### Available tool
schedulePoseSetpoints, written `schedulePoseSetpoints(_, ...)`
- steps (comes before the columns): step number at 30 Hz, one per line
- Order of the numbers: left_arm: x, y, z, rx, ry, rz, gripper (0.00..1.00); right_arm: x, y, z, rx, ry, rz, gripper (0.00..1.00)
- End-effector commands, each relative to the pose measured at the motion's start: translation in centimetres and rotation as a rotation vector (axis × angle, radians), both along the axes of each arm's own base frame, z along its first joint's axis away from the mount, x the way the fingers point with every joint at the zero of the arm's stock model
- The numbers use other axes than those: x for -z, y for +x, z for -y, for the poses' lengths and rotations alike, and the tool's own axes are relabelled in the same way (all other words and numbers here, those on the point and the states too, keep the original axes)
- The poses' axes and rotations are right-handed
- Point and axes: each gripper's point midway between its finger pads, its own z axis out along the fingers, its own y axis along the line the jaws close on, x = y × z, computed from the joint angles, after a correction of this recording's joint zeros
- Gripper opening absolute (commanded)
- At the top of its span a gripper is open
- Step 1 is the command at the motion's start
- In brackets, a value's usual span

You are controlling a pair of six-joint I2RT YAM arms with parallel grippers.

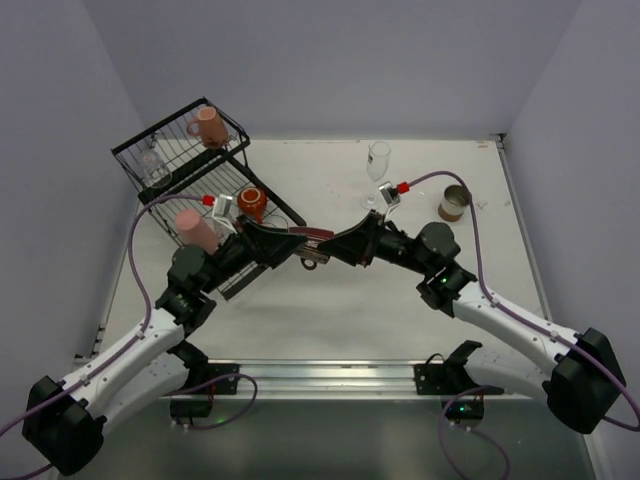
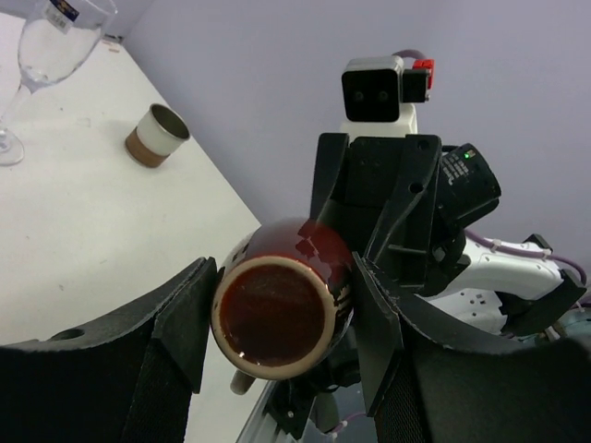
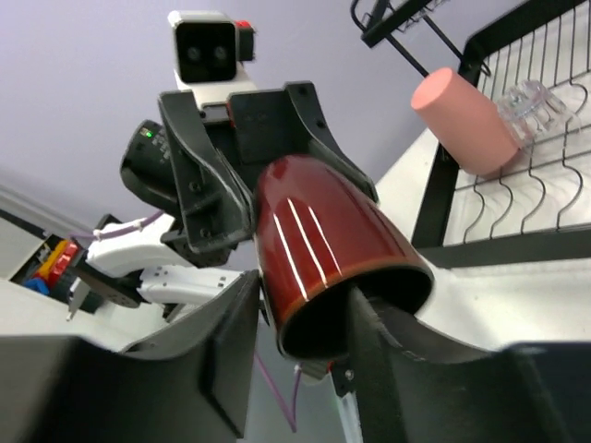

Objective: Unload the cups from the dish rack

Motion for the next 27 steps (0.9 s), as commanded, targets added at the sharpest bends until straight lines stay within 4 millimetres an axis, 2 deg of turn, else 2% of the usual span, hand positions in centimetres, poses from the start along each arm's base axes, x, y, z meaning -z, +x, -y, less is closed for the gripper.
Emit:
schedulePoseSetpoints(1,-2.9,-1.7,0.9,0.062,-0.079,0.097,0.40,-1.9,0.7,0.0,0.035,0.070,0.037,0.38)
schedulePoseSetpoints(2,-2.7,-1.9,1.1,0.070,-0.075,0.097,0.42,-1.9,0.6,0.0,0.032,0.073,0.040,0.32)
schedulePoseSetpoints(3,-2.5,-1.8,1.3,0.068,-0.073,0.091,0.45,-2.2,0.6,0.2,0.039,0.082,0.044,0.17)
schedulePoseSetpoints(5,-2.0,-1.7,1.4,0.063,-0.063,0.088,0.62,-2.0,0.9,0.4,0.066,0.075,0.038,0.03)
schedulePoseSetpoints(6,-1.8,-1.7,1.4,0.060,-0.055,0.085,0.79,-2.2,0.8,0.7,0.078,0.062,0.060,0.00)
schedulePoseSetpoints(7,-1.7,-1.5,1.4,0.049,-0.038,0.098,0.86,-1.1,1.0,0.8,0.093,0.000,0.026,0.00)
schedulePoseSetpoints(9,-1.5,-0.9,1.2,0.013,0.026,0.084,1.00,-0.7,1.8,1.9,0.175,-0.084,0.055,0.00)
schedulePoseSetpoints(10,-1.7,-0.6,0.8,-0.021,0.072,0.124,1.00,0.6,2.0,2.5,0.201,-0.168,0.019,0.00)
schedulePoseSetpoints(11,-1.4,-0.2,0.4,-0.048,0.134,0.095,1.00,1.0,2.4,3.1,0.235,-0.221,0.023,0.00)
schedulePoseSetpoints(12,-1.6,0.6,-0.5,-0.118,0.172,0.089,1.00,1.7,3.4,4.4,0.312,-0.301,0.048,0.00)
schedulePoseSetpoints(13,-1.5,1.3,-1.3,-0.173,0.239,0.113,1.00,2.7,3.3,5.3,0.326,-0.394,0.016,0.00)
schedulePoseSetpoints(14,0.5,1.6,-2.2,-0.209,0.336,0.051,1.00,3.1,3.7,6.1,0.347,-0.443,0.008,0.00)
schedulePoseSetpoints(16,-0.3,2.8,-5.0,-0.356,0.445,0.067,1.00,5.0,4.4,8.2,0.406,-0.574,-0.040,0.00)
schedulePoseSetpoints(17,1.1,2.7,-6.2,-0.381,0.536,0.029,1.00,5.6,5.3,9.5,0.446,-0.608,-0.065,0.00)
schedulePoseSetpoints(18,1.0,3.2,-7.7,-0.459,0.581,0.022,1.00,6.4,5.8,10.7,0.480,-0.651,-0.091,0.00)
schedulePoseSetpoints(19,-0.1,3.1,-8.8,-0.495,0.616,0.060,1.00,6.8,6.3,11.7,0.507,-0.676,-0.111,0.00)
schedulePoseSetpoints(20,0.4,2.8,-9.7,-0.517,0.663,0.051,1.00,8.2,7.2,13.5,0.545,-0.732,-0.157,0.00)
schedulePoseSetpoints(22,0.1,2.8,-11.8,-0.599,0.712,0.074,1.00,9.0,8.4,15.5,0.614,-0.800,-0.201,0.00)
schedulePoseSetpoints(23,0.6,2.8,-12.5,-0.624,0.741,0.068,1.00,10.4,9.3,16.3,0.631,-0.848,-0.246,0.00)
schedulePoseSetpoints(25,1.2,2.9,-14.3,-0.702,0.786,0.059,1.00,10.4,10.9,17.5,0.690,-0.914,-0.253,0.00)
schedulePoseSetpoints(26,1.3,3.0,-14.7,-0.719,0.790,0.061,1.00,11.7,11.9,17.9,0.701,-0.967,-0.284,0.00)
schedulePoseSetpoints(27,1.5,3.0,-15.1,-0.738,0.795,0.061,1.00,12.1,12.5,18.4,0.719,-1.014,-0.294,0.00)
